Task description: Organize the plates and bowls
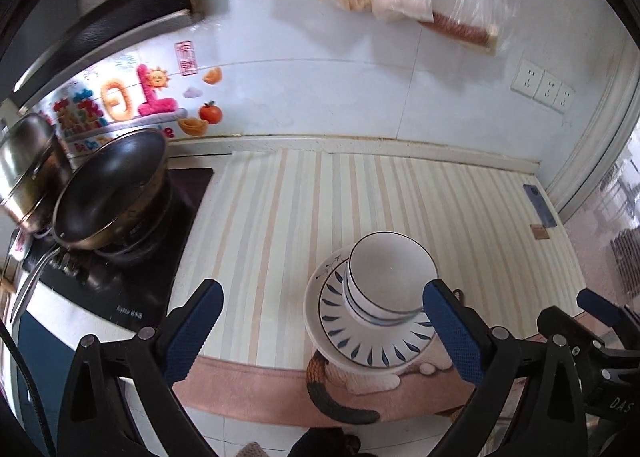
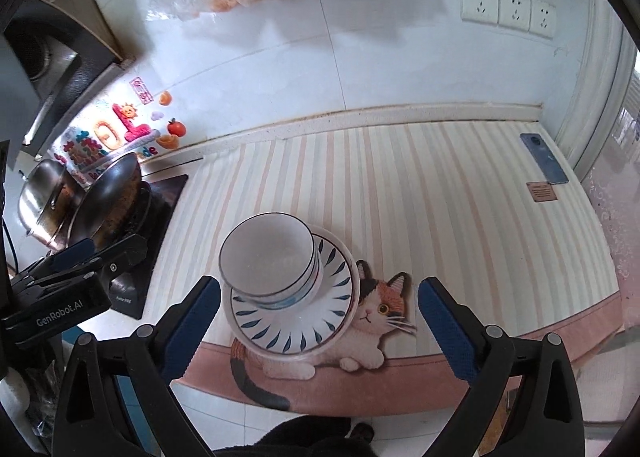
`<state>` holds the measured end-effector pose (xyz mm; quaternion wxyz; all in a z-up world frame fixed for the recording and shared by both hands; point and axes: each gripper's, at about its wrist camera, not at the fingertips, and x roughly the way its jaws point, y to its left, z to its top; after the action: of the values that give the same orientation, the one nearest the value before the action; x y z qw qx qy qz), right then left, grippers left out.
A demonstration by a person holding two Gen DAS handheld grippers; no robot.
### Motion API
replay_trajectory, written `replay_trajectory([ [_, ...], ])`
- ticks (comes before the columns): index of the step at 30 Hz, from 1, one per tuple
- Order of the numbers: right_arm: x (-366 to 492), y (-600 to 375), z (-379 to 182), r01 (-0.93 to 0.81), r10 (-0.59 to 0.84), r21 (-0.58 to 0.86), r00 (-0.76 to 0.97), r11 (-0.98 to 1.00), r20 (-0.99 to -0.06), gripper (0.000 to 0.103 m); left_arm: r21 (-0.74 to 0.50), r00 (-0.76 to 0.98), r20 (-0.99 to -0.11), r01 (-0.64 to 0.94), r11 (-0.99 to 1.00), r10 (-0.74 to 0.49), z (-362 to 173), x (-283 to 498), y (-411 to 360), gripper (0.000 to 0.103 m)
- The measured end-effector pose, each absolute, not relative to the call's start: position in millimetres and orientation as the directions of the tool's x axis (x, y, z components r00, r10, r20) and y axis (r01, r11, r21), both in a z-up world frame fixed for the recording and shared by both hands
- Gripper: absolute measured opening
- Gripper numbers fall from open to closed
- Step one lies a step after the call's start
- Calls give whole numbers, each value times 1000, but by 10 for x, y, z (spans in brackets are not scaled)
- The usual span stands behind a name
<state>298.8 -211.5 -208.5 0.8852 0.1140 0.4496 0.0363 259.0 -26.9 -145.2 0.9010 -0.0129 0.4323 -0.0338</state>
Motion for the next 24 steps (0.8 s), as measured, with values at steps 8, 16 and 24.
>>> replay_trajectory([
  [8,2360,-2086,-1739,-6,156,199,646,980,-747,101,-41,674,-737,21,999,-44,-1200,1895,-253,103],
  [16,1642,-2045,-1506,-6,138,182,678,983,-722,101,-32,705,-708,19,999,-36,-986,1228,-121,103],
  [24,903,-1894,-1275,-2,126,178,714,984,-689,101,-36,731,-681,41,999,-54,-821,642,69,103],
])
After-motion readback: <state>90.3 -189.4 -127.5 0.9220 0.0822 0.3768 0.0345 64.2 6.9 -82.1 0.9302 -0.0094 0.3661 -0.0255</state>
